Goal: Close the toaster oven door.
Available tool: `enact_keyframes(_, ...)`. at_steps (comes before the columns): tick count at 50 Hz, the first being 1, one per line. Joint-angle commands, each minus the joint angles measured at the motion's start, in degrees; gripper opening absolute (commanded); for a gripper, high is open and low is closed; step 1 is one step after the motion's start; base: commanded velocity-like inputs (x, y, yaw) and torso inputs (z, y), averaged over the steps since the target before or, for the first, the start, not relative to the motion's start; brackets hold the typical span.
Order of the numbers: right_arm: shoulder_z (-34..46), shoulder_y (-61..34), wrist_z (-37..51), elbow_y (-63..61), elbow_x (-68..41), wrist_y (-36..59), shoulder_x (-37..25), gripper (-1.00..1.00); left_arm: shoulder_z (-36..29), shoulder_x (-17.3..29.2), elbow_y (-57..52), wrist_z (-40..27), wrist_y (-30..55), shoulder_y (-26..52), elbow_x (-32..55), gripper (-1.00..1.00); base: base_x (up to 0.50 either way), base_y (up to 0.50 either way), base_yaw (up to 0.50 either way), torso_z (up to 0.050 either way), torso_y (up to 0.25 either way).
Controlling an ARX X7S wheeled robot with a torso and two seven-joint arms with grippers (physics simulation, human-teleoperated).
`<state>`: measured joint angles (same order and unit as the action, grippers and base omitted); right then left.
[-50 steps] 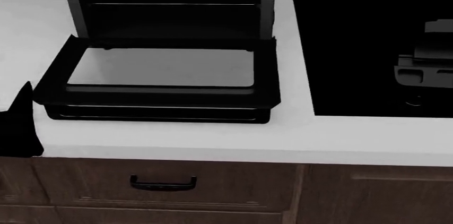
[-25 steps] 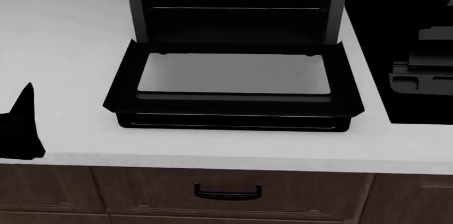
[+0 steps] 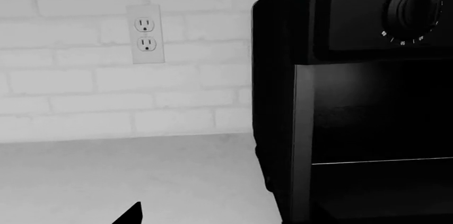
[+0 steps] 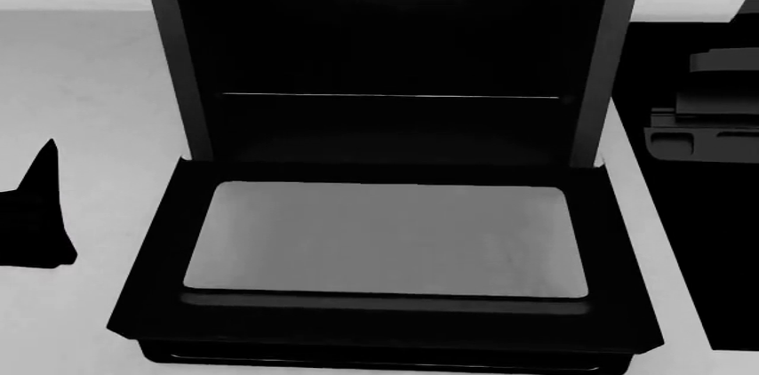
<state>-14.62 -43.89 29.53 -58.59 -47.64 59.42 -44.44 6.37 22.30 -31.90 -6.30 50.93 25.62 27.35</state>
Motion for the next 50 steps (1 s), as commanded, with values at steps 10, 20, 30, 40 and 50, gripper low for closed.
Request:
enact_keyframes(10,-0.60,-0.45,2.81,0.03,-3.90,-0.77,-1.36,1.00,0.64,0.23,0.49,0.31,-2.34,-1.20,-0.04,1.00,0.20,0.00,0.00,0.000,0.002)
enact_keyframes(20,-2.07,-0.78,4.35,-0.38,-7.08,-0.91,-2.89,1.00,-13.43,18.63,8.40,11.65,-36.99,-5.85,-26.21,1.00,0.00,0.00,0.00,0.000,0.000)
enact_keyframes(30,-3.22,2.08,4.76,-0.29,-7.29,-3.56,-4.11,1.00,-25.17,32.79,17.68,19.18,-56.29,-3.29,-44.72,1.00,0.00,0.00,0.00,0.000,0.000)
enact_keyframes(40,-4.10,2.80,6.74,-0.61,-9.98,-4.42,-5.76,1.00,-31.27,36.70,26.15,19.87,-67.49,2.16,-57.78,1.00,0.00,0.00,0.00,0.000,0.000)
enact_keyframes(50,-4.30,4.08,8.29,-0.58,-11.17,-6.28,-7.15,1.00,-34.05,37.73,28.28,21.63,-71.33,4.00,-61.47,1.00,0.00,0.00,0.00,0.000,0.000)
